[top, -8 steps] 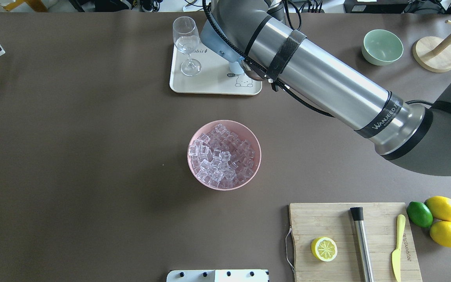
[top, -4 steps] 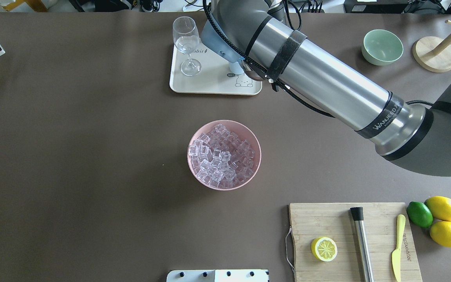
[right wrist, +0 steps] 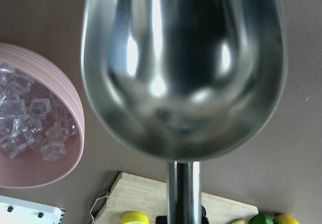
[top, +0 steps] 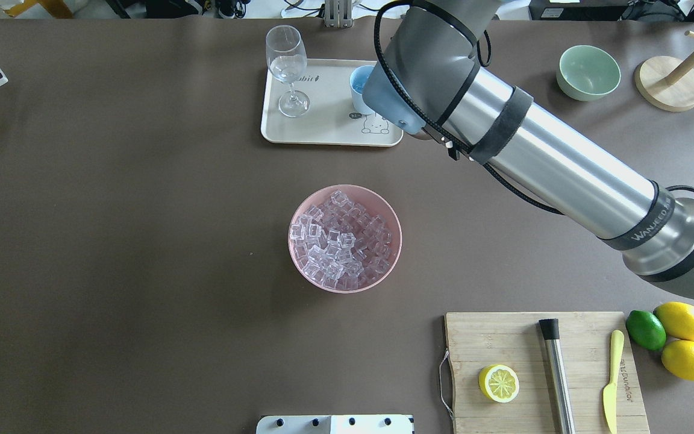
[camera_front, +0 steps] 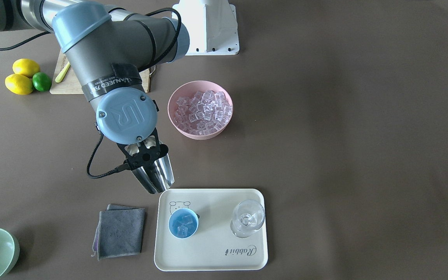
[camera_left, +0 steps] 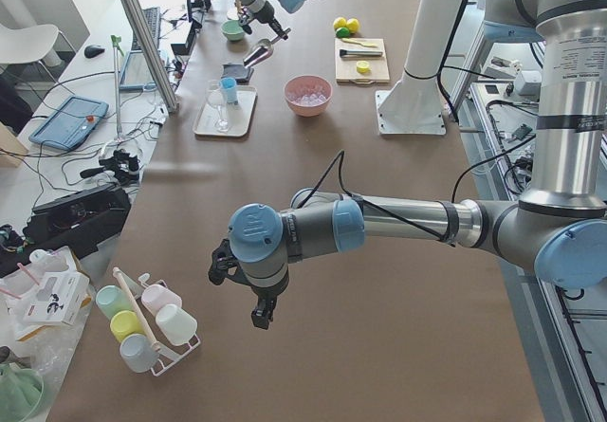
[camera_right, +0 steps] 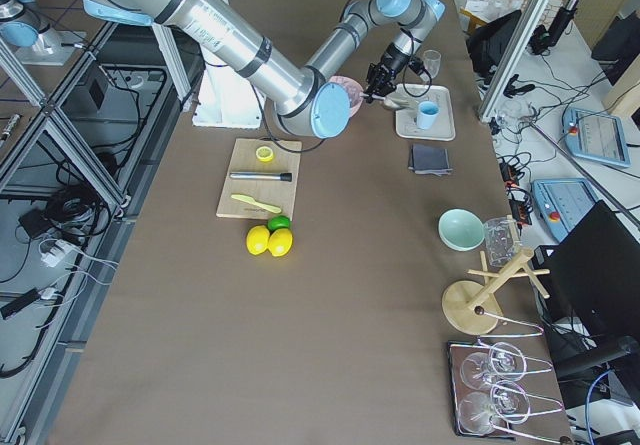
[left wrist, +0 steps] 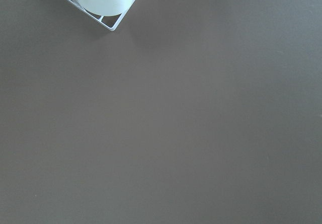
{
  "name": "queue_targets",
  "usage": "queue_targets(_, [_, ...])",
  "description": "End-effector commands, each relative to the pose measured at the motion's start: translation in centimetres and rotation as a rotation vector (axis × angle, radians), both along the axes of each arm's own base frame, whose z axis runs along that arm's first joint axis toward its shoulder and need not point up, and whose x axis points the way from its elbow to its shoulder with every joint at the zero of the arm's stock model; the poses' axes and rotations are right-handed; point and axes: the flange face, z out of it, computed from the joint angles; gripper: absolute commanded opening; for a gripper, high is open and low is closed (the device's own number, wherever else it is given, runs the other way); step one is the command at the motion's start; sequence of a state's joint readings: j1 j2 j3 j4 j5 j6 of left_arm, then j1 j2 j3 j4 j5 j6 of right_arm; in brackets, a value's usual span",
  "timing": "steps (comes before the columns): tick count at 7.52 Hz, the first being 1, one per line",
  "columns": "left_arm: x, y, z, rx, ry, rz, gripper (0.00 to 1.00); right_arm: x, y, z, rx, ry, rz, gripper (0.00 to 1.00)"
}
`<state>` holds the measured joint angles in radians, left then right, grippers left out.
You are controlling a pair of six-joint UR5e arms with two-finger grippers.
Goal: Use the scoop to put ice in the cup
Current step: 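Carry the empty scoop back to its spot on the table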
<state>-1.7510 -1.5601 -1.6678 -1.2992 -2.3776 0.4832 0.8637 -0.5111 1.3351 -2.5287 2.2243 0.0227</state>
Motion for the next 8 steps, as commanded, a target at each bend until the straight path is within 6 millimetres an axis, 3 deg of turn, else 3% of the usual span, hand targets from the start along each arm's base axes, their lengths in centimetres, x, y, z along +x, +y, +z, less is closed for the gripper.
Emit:
queue_targets(1, [0.0, 0.0, 0.0, 0.000, 0.000, 0.001, 0.98, 5.7, 7.2, 4.9, 0.042, -0.031, 0.091, 0.00])
queue_targets(2, [0.0, 0.0, 0.0, 0.000, 0.000, 0.001, 0.98, 7.0, 10.1, 7.1, 0.059, -0.050, 0.128, 0.00])
queue_targets(4, [0.0, 0.0, 0.1, -0.002, 0.000, 0.001, 0.98, 9.0, 13.4, 10.4, 0.078, -0.095, 0.217, 0.00])
queue_targets(6, [0.0, 0.0, 0.1, 0.000, 0.002, 0.001, 0.98, 9.1, 13.5, 10.6, 0.075, -0.092, 0.231, 0.00])
queue_targets(7, [0.0, 0.0, 0.1, 0.000, 0.002, 0.001, 0.98, 9.7, 14.1, 9.7, 0.053, -0.080, 0.293, 0.00])
queue_targets(8, [0.1, 0.0, 0.0, 0.001, 0.017, -0.001, 0.98, 10.6, 15.1, 9.9, -0.060, 0.005, 0.494, 0.00])
